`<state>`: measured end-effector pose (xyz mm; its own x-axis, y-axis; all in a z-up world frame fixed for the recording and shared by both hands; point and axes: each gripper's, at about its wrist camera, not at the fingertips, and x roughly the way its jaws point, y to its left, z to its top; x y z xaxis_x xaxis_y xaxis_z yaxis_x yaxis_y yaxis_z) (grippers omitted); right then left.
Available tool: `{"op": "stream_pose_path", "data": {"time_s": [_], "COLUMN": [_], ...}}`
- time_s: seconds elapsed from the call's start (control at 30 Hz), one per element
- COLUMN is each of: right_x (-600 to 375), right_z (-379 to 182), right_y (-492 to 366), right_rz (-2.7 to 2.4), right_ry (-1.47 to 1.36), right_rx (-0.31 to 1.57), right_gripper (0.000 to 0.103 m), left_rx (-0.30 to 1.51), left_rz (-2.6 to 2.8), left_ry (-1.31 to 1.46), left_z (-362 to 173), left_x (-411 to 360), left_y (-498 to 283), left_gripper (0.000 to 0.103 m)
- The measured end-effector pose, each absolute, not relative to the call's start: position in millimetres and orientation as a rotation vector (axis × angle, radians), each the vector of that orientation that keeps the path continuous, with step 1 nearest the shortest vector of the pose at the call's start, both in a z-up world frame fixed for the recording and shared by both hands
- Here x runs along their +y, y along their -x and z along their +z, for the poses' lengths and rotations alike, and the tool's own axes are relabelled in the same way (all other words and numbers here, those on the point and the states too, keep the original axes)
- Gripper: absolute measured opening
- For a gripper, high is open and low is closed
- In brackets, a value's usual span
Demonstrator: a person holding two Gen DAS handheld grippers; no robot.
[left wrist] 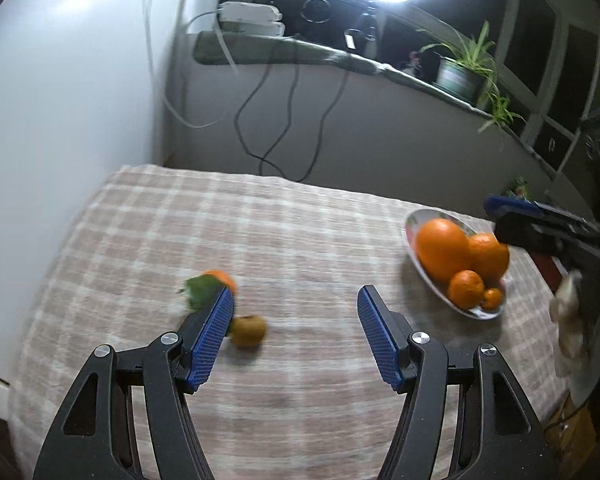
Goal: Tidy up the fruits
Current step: 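Move both open tools back to the leafy mandarin and small brown fruit, then close the left tool on the leafy mandarin while the right tool grasps the small brown fruit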
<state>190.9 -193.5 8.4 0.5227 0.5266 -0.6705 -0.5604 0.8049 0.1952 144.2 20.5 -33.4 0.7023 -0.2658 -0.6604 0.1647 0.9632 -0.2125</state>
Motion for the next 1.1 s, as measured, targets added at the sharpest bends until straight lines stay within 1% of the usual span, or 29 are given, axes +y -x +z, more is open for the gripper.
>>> {"op": "stream_pose_path", "data": {"time_s": [0.1,0.2,0.27,0.33,0.4,0.47,0.53,0.7,0.8,0.93,1.07,1.1], "right_x": [-174,-156,-143,-134,-125,-116,-108,-92,-84,-70,-58,-55], "right_z": [3,-7,-16,-23,-32,-41,-48,-64,-73,-81,-86,-87], "right_y": [-183,-177,-175,-175,-175,-176,-177,-181,-184,-188,-193,-194], "right_rz": [0.685,0.703,0.722,0.736,0.745,0.756,0.767,0.782,0.791,0.793,0.791,0.791], "right_ry": [0.087,0.132,0.156,0.17,0.187,0.201,0.209,0.236,0.245,0.262,0.267,0.269], "right_rx": [0.789,0.797,0.813,0.831,0.848,0.869,0.885,0.918,0.94,0.959,0.978,0.981], "right_gripper": [0.092,0.092,0.088,0.083,0.08,0.075,0.07,0.065,0.06,0.058,0.054,0.052], "left_rx": [0.771,0.789,0.802,0.815,0.826,0.837,0.846,0.877,0.888,0.897,0.9,0.899], "left_rz": [-0.222,-0.218,-0.215,-0.22,-0.231,-0.238,-0.237,-0.249,-0.251,-0.254,-0.258,-0.259], "left_ry": [0.159,0.188,0.199,0.204,0.214,0.227,0.233,0.246,0.254,0.271,0.282,0.283], "left_z": [-39,-46,-51,-54,-56,-59,-62,-70,-74,-78,-81,-81], "left_x": [35,47,52,56,58,61,62,67,69,73,75,76], "left_y": [-149,-155,-159,-162,-166,-171,-175,-185,-189,-192,-194,-194], "left_gripper": [0.063,0.059,0.055,0.054,0.054,0.051,0.051,0.05,0.046,0.044,0.034,0.033]}}
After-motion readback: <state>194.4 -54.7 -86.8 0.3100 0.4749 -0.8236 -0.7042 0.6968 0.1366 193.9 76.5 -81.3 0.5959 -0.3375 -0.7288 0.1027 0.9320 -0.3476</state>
